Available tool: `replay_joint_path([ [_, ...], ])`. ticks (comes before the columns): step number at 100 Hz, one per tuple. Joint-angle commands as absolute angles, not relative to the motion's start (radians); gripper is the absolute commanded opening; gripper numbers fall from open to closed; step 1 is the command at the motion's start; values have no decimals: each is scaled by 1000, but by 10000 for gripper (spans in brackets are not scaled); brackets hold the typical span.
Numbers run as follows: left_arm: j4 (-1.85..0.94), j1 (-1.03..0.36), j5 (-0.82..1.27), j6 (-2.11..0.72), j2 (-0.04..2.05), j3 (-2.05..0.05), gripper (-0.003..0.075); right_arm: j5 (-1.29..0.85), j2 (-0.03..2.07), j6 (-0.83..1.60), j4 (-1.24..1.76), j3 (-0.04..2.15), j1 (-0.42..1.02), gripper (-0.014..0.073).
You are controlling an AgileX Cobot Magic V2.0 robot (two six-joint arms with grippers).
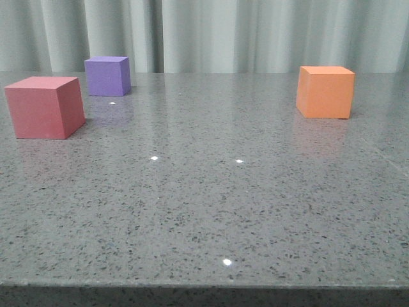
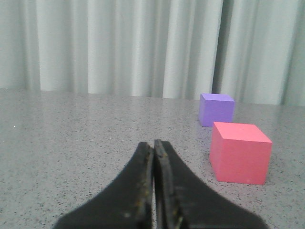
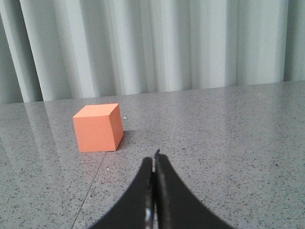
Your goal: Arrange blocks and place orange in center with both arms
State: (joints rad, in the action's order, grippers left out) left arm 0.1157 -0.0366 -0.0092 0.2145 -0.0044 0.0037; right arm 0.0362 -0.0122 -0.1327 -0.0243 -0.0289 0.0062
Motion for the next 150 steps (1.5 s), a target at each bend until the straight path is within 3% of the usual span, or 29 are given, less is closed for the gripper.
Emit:
replay_joint_path([
  [1,108,-35,-89,216,-40,44,-20,120,-25,-123,-26,-9,2,-68],
  [31,108,-35,-89,216,-40,44,-20,110,-24,-123,-26,24,2,-68],
  [54,108,-35,-89,216,-40,44,-20,-76,11,-123,-26,209,2,-68],
  [98,108,-35,-89,216,-40,44,-20,-491,498,-123,-25,742,2,-68],
  [128,108,-35,-89,216,-40,44,-20,-539,685,-123,-10,810,2,-61],
  [139,108,-35,-89,216,-40,44,-20,-581,716,-123,-10,810,2,30],
  [150,108,-35,-89,216,-40,44,-20,-626,726,-123,-10,810,2,264],
])
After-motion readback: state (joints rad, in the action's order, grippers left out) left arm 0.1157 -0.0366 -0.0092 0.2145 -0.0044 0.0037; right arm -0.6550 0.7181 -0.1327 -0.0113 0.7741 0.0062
